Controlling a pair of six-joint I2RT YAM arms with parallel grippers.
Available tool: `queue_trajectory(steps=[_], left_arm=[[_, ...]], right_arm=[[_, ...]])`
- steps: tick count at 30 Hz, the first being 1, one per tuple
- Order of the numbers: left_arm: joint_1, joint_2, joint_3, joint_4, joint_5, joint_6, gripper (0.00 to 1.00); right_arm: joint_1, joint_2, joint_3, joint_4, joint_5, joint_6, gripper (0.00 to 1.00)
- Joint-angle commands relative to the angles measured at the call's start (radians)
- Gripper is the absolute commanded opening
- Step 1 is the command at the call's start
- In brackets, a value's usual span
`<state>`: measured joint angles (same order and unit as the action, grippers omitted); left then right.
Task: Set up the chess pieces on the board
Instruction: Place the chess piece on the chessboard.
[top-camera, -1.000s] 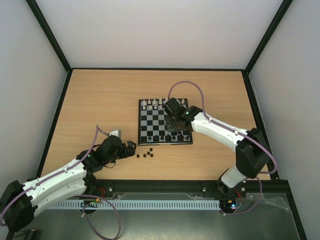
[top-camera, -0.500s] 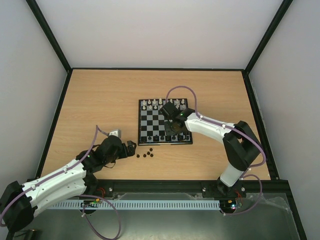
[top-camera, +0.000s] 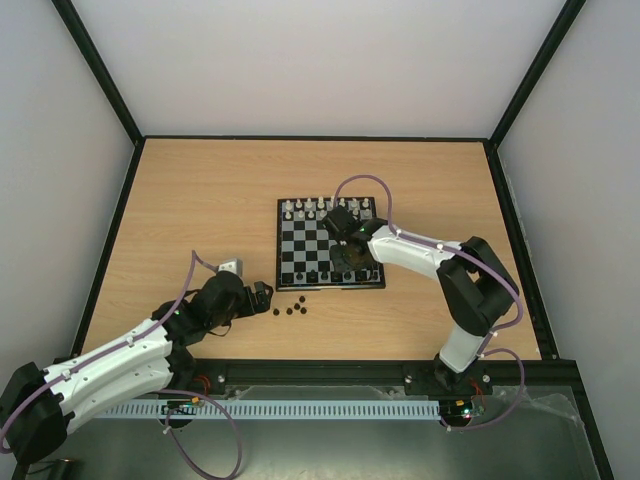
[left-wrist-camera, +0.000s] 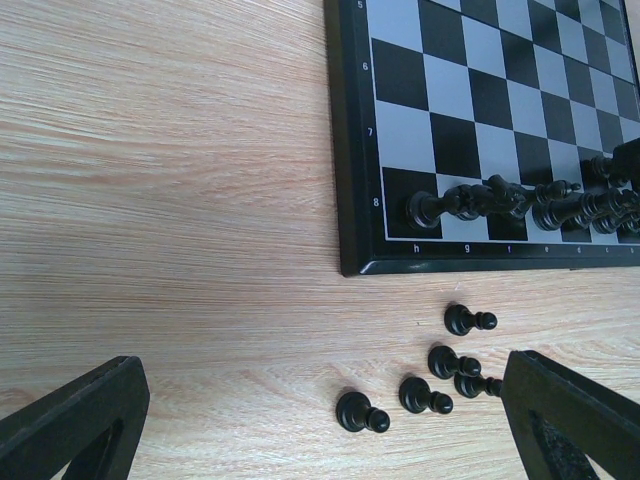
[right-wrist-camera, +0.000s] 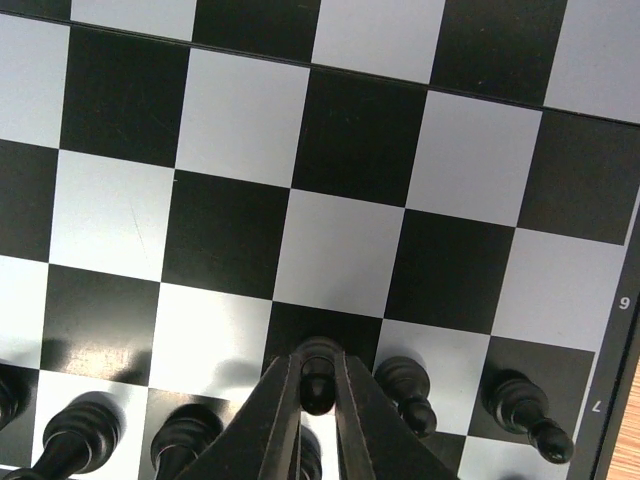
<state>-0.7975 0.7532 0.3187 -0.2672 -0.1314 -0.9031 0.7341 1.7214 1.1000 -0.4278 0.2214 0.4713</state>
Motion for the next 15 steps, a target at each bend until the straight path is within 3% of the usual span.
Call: queue_trajectory(steps=[1,10,15], left_arm=[[-0.004,-0.010,-0.004,-0.015,-0.004,0.001,1.00],[-0.005,0.004,0.007,-0.009,-0.003,0.008,1.00],[-0.005,0.013,0.032,-0.039,-0.043,0.001,1.00]], right_arm=[[-0.008,0.009,-0.010,-0.020,0.002,-0.008,0.12],[-0.008,-0.053,0.031,-0.072,0.010,-0.008,0.31],[0.009,-0.172,0.062,-0.124,0.055,-0.006,0.62]])
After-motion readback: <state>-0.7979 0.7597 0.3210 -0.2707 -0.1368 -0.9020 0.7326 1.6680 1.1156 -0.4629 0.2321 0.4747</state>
